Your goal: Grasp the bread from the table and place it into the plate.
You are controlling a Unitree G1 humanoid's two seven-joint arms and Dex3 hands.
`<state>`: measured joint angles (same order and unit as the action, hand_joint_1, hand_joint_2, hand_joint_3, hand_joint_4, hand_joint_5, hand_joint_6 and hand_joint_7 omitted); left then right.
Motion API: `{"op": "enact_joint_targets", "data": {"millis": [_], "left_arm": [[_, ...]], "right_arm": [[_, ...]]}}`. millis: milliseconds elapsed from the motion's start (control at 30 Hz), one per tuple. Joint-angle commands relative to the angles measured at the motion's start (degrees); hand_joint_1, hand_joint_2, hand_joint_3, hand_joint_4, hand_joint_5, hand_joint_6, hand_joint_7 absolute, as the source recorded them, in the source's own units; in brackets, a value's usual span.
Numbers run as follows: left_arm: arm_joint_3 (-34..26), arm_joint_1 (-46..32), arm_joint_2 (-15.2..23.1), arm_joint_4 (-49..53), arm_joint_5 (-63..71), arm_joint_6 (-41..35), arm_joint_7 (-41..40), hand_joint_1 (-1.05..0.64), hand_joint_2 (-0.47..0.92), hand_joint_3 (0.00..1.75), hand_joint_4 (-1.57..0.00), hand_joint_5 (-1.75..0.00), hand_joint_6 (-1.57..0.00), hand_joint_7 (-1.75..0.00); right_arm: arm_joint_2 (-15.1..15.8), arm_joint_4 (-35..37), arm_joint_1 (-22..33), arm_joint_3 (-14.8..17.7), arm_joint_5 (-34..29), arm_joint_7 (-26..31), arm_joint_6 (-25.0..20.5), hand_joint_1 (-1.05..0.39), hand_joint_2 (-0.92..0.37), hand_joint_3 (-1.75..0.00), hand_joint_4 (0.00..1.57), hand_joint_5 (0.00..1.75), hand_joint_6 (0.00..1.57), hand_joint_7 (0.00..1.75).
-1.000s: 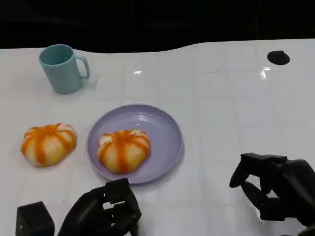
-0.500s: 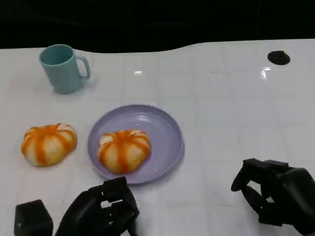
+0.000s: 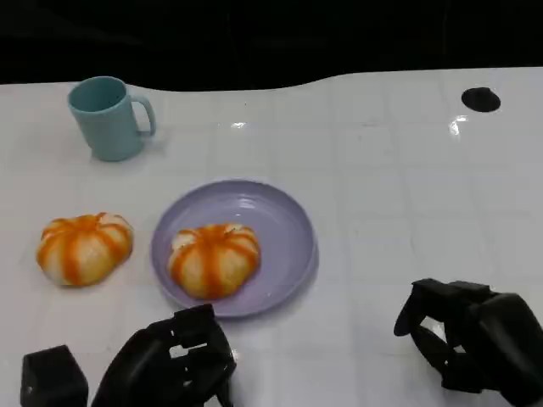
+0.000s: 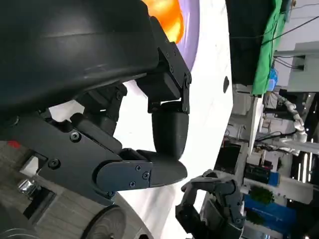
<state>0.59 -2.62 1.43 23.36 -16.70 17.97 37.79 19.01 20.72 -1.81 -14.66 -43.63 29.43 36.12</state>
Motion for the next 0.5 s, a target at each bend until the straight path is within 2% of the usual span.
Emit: {"op": "enact_joint_targets", "data": {"millis": [33, 233, 500], "left_arm": [[-0.5, 0.5, 1.1, 0.4, 0.0, 0.4, 0.5, -0.6, 0.68, 0.65, -0.79, -1.75, -0.76, -1.43], [-0.5, 0.5, 1.0, 0.1, -0.1, 0.3, 0.4, -0.6, 0.68, 0.64, -0.79, -1.75, -0.75, -1.43], [-0.5, 0.7, 1.0, 1.0, 0.2, 1.4, 0.6, -0.57, 0.69, 0.62, -0.78, -1.75, -0.75, -1.42]], "right_arm": [[0.9, 0.4, -0.3, 0.0, 0.8, 0.3, 0.7, -0.23, -0.49, -0.99, 0.88, 1.75, 0.71, 1.42], [1.0, 0.5, -0.5, -0.1, 0.3, 0.6, 0.5, -0.23, -0.47, -1.05, 0.89, 1.75, 0.77, 1.37], [1.1, 0.9, -0.7, -0.4, -0.4, 1.2, 0.5, -0.22, -0.46, -1.05, 0.89, 1.75, 0.76, 1.41]]}}
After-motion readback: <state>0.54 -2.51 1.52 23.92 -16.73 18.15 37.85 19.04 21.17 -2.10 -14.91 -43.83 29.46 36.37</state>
